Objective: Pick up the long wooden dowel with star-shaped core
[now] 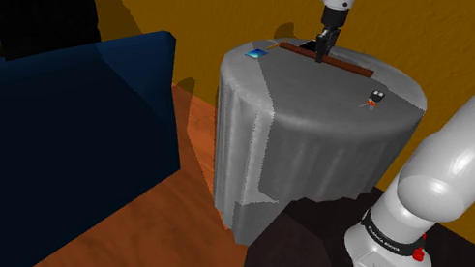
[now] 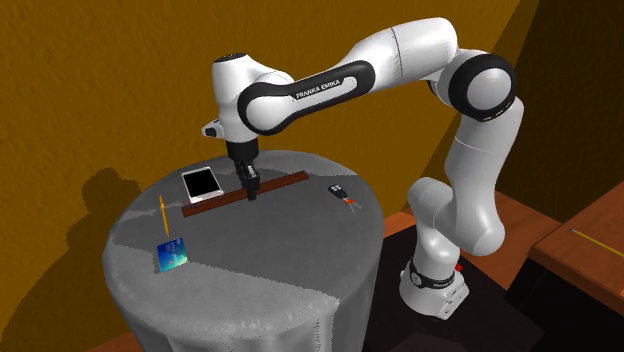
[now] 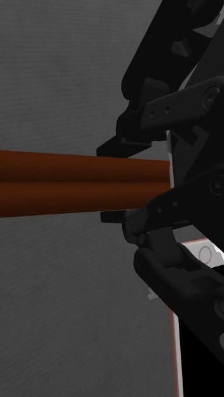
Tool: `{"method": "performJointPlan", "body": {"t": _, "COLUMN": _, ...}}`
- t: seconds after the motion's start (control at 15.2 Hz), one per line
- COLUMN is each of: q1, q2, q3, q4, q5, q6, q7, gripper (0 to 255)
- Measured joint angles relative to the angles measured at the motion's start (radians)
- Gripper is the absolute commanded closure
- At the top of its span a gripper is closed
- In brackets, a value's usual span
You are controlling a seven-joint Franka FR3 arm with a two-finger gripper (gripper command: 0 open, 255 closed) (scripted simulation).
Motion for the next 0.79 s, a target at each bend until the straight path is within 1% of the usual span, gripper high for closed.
{"method": "performJointPlan", "body": {"t": 0.79, "q1": 0.003, "q2": -0.004, "q3": 0.005, "q4": 0.152, "q5": 0.001, "q6": -0.155, "q7": -0.002, "gripper": 255}}
